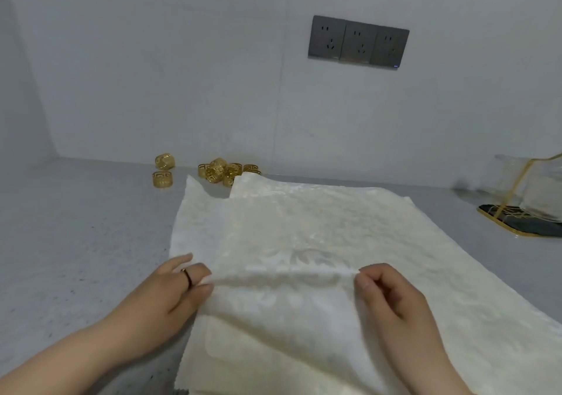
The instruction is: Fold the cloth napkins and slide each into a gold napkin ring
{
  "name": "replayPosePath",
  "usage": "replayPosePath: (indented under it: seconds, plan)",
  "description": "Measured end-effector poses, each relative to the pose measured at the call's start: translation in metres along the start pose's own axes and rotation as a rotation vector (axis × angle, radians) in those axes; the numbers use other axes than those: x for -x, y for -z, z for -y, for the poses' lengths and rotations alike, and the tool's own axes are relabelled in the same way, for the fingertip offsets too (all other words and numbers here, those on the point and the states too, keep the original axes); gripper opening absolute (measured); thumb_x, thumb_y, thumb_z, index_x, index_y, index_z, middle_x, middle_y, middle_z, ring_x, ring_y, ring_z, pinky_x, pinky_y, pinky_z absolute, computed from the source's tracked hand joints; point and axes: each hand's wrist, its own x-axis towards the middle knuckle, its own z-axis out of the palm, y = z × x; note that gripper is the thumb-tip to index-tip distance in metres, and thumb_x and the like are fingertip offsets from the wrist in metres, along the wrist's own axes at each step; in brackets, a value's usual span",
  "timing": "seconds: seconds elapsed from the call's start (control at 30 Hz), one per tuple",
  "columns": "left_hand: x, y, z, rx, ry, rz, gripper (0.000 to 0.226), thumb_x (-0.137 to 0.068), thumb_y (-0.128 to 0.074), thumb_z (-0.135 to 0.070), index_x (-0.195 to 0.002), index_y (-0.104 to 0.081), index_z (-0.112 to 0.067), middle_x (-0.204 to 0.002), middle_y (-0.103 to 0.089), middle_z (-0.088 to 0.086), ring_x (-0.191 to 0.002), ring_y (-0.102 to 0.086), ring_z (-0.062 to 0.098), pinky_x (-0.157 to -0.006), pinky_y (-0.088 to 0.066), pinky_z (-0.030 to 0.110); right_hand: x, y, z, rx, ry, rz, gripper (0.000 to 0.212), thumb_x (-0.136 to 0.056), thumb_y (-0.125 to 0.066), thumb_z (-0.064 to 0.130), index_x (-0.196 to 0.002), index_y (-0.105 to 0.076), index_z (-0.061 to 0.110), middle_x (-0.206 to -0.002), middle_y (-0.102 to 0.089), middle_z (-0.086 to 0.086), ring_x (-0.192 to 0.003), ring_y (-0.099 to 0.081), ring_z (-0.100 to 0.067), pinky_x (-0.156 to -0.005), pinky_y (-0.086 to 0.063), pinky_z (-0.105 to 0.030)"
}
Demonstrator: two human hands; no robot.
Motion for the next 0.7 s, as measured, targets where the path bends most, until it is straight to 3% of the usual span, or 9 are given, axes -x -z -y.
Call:
replayPosePath:
  seconds: [0.07, 0.13, 0.2, 0.27, 0.4, 0.5, 0.53, 0.6, 0.7]
  plan:
    - [0.017, 0.007, -0.011, 0.017, 0.047, -0.039, 0.047, -0.067, -0.024, -0.079, -0.086, -0.042, -0.039, -0.064, -0.053, -0.016, -0.064, -0.05, -0.003, -0.06, -0.035, 0.012, -0.002, 0.008, 0.006, 0.005, -0.018, 0.044, 0.024, -0.079, -0.058, 0.025, -0.056, -0.054, 0.02, -0.049, -0.043, 0.004, -0.046, -0.04, -0.004, -0.046, -0.031, -0.011]
    - [0.021, 0.011, -0.023, -0.022, 0.098, -0.04, 0.036, -0.077, -0.036, -0.064, -0.077, -0.047, -0.03, -0.05, -0.049, -0.017, -0.049, -0.046, 0.002, -0.05, -0.031, 0.015, -0.007, 0.013, 0.007, 0.075, -0.042, 0.078, 0.028, -0.086, -0.057, 0.01, -0.058, -0.052, 0.013, -0.05, -0.041, 0.002, -0.048, -0.039, -0.005, -0.047, -0.031, -0.013]
    - [0.014, 0.014, -0.026, -0.118, 0.19, -0.009, 0.023, -0.089, -0.046, -0.046, -0.069, -0.047, -0.035, -0.043, -0.048, -0.018, -0.048, -0.047, 0.002, -0.049, -0.031, 0.017, -0.016, 0.013, 0.004, 0.178, -0.059, 0.119, 0.026, -0.087, -0.053, 0.007, -0.061, -0.051, 0.011, -0.053, -0.044, 0.001, -0.05, -0.042, -0.004, -0.048, -0.033, -0.013]
    - [0.0, 0.015, -0.02, -0.166, 0.26, 0.0, 0.022, -0.089, -0.049, -0.044, -0.068, -0.045, -0.038, -0.043, -0.045, -0.007, -0.047, -0.044, 0.007, -0.048, -0.031, 0.018, -0.031, 0.008, -0.005, 0.26, -0.097, 0.147, 0.027, -0.088, -0.051, 0.01, -0.061, -0.049, 0.013, -0.054, -0.046, 0.002, -0.047, -0.044, -0.003, -0.046, -0.034, -0.012]
    - [-0.022, 0.01, 0.001, -0.117, 0.394, 0.128, 0.031, -0.079, -0.051, -0.058, -0.071, -0.048, -0.029, -0.059, -0.041, -0.009, -0.051, -0.046, 0.003, -0.05, -0.029, 0.015, -0.07, -0.004, -0.032, 0.355, -0.228, 0.164, 0.025, -0.089, -0.042, 0.012, -0.065, -0.047, 0.014, -0.059, -0.051, 0.0, -0.048, -0.044, -0.012, -0.046, -0.036, -0.022]
    - [-0.035, 0.015, 0.015, -0.127, 0.422, 0.224, 0.072, -0.047, -0.036, -0.091, -0.074, -0.047, -0.025, -0.063, -0.04, -0.013, -0.056, -0.044, 0.0, -0.051, -0.029, 0.014, -0.106, -0.012, -0.051, 0.437, -0.272, 0.171, 0.025, -0.089, -0.038, 0.012, -0.065, -0.045, 0.014, -0.06, -0.05, 0.0, -0.051, -0.043, -0.016, -0.049, -0.035, -0.024]
    - [-0.04, 0.018, 0.019, -0.142, 0.433, 0.256, 0.074, -0.044, -0.035, -0.092, -0.072, -0.045, -0.024, -0.064, -0.041, -0.012, -0.057, -0.043, 0.001, -0.051, -0.029, 0.014, -0.118, -0.014, -0.055, 0.479, -0.272, 0.182, 0.025, -0.089, -0.038, 0.012, -0.065, -0.044, 0.014, -0.062, -0.051, -0.001, -0.052, -0.043, -0.016, -0.051, -0.035, -0.024]
    - [-0.051, 0.024, 0.035, -0.184, 0.469, 0.28, 0.048, -0.066, -0.057, -0.07, -0.067, -0.046, -0.023, -0.062, -0.044, -0.011, -0.057, -0.044, 0.002, -0.05, -0.03, 0.015, -0.143, -0.021, -0.062, 0.548, -0.265, 0.21, 0.023, -0.088, -0.037, 0.01, -0.067, -0.046, 0.013, -0.069, -0.054, -0.003, -0.058, -0.045, -0.017, -0.052, -0.036, -0.024]
    - [-0.068, 0.027, 0.057, -0.322, 0.516, 0.197, 0.03, -0.085, -0.059, -0.043, -0.063, -0.043, -0.03, -0.064, -0.045, -0.013, -0.06, -0.045, 0.002, -0.05, -0.028, 0.016, -0.178, -0.035, -0.072, 0.65, -0.275, 0.234, 0.018, -0.088, -0.036, 0.007, -0.077, -0.05, 0.007, -0.079, -0.055, -0.008, -0.068, -0.048, -0.021, -0.058, -0.037, -0.024]
